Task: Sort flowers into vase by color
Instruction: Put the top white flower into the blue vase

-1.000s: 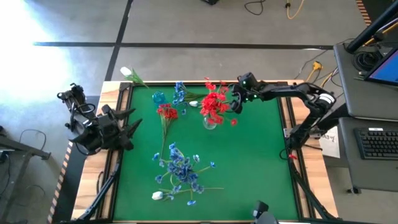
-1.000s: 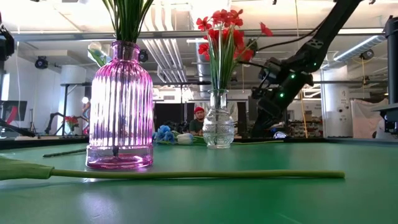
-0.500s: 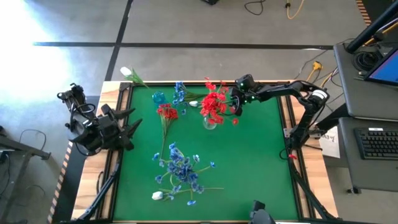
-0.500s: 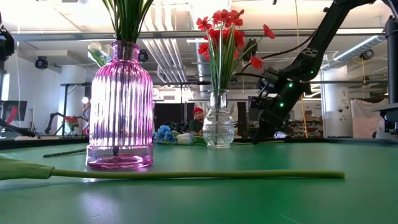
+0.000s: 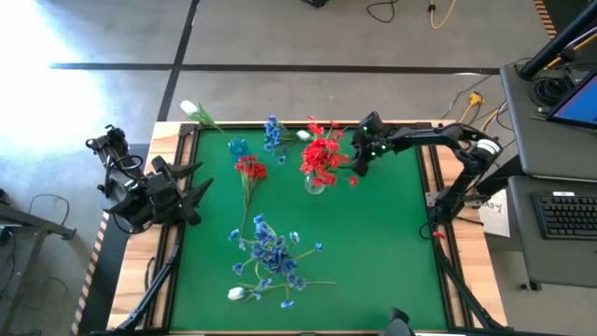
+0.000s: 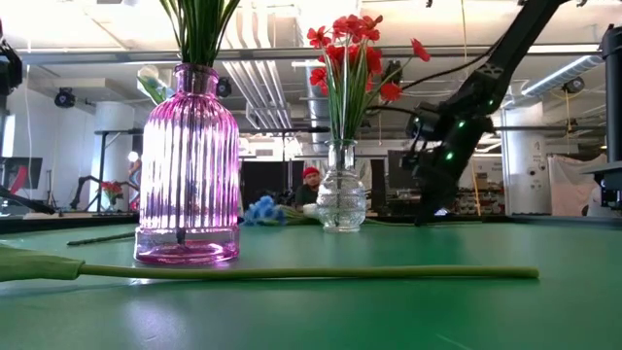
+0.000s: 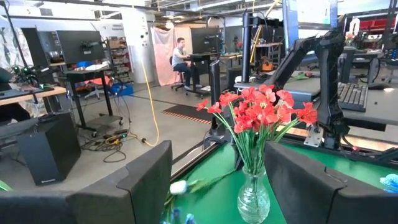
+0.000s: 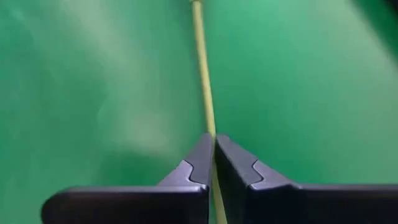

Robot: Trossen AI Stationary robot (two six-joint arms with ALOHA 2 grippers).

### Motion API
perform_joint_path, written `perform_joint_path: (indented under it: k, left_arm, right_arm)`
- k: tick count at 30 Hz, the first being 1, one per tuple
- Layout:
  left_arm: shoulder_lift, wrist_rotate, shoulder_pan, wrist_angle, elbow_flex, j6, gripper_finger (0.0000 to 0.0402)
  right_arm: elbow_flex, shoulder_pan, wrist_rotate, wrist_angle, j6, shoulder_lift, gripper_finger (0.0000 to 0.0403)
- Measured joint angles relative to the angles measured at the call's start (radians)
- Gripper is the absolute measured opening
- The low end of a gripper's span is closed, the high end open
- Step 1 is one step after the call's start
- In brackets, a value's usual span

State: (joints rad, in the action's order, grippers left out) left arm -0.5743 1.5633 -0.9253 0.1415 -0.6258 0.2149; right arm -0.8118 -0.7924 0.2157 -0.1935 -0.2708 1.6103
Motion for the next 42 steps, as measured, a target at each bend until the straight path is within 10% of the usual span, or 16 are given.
perform_joint_path:
  k: [23, 42]
  left_arm:
    - [-0.001, -0.001, 0.0, -0.001, 0.0, -0.014, 0.0238]
    - [-0.02, -0.002, -0.001, -0.001, 0.0, -0.022, 0.0238]
  right_arm:
    - [0.025, 0.213, 0.014, -0.513, 0.445, -0.361, 0.0081]
    - [0.195, 0.268, -0.262, 0.199, 0.349, -0.207, 0.0216]
